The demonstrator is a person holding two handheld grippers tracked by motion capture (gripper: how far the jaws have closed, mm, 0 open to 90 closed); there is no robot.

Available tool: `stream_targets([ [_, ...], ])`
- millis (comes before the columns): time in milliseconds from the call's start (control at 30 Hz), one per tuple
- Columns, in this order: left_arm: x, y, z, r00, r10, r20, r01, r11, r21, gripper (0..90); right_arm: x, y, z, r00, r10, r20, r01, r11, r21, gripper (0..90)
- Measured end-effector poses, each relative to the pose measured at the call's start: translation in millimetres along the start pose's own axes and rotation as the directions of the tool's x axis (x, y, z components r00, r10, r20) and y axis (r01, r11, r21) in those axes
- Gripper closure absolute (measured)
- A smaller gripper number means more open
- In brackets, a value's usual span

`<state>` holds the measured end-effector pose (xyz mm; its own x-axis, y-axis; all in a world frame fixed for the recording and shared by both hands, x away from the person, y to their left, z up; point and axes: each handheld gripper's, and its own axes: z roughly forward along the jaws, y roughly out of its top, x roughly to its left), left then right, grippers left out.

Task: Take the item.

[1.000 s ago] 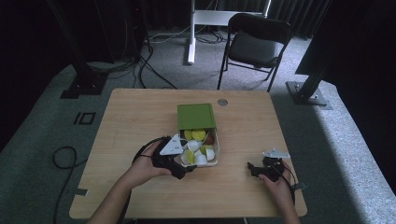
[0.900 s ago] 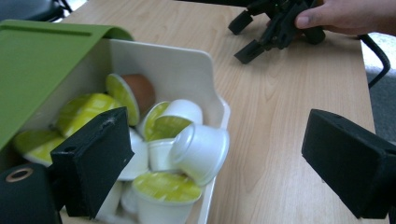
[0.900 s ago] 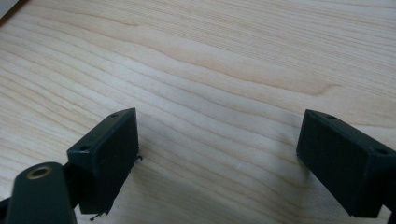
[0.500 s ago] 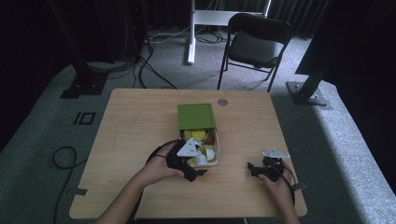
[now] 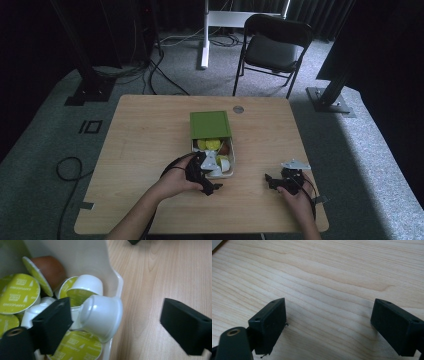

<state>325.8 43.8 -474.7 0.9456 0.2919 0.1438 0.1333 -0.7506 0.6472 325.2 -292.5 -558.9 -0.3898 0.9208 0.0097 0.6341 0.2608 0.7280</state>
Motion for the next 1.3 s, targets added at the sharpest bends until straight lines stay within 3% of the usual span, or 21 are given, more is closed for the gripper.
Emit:
stream_targets([
  [167,2.5,0.4,10.2,0.9997,-0.024,-0.003,0.024,0.9988,0.043,18.4,0.0,0.0,0.0,1.0,0.0,0.0,0.0,1.0,0.0,12.9],
  [300,4.2,2.4,13.5,0.999,-0.003,-0.044,0.007,0.9964,0.085,25.1,0.2,0.0,0.0,1.0,-0.002,-0.003,0.002,1.0,0.0,12.9],
  [333,5.6,2.9,13.7,0.9981,-0.003,-0.062,0.01,0.9948,0.101,30.7,0.2,0.0,0.0,1.0,-0.002,-0.002,0.002,1.0,0.0,12.9],
  [400,8.1,4.0,15.0,0.9969,-0.041,-0.067,0.049,0.9907,0.126,41.2,0.2,0.0,0.0,1.0,-0.002,-0.002,0.002,1.0,0.0,12.9],
  [467,9.6,5.5,15.8,0.9954,-0.049,-0.082,0.06,0.9881,0.141,45.7,0.2,0.0,0.0,1.0,-0.002,-0.002,0.002,1.0,0.0,12.9],
  [633,10.6,9.0,17.0,0.9965,-0.039,-0.074,0.05,0.986,0.159,45.9,0.2,0.0,0.0,1.0,-0.002,-0.002,0.002,1.0,0.0,12.9],
  [867,10.6,10.6,14.3,0.9945,-0.075,-0.073,0.083,0.9898,0.116,48.1,0.2,0.0,0.0,1.0,-0.002,-0.002,0.002,1.0,0.0,12.9],
  [1300,10.5,15.0,-3.0,0.9932,-0.086,-0.079,0.089,0.995,0.045,48.7,0.3,0.0,0.0,1.0,-0.001,-0.002,0.001,1.0,0.0,12.9],
])
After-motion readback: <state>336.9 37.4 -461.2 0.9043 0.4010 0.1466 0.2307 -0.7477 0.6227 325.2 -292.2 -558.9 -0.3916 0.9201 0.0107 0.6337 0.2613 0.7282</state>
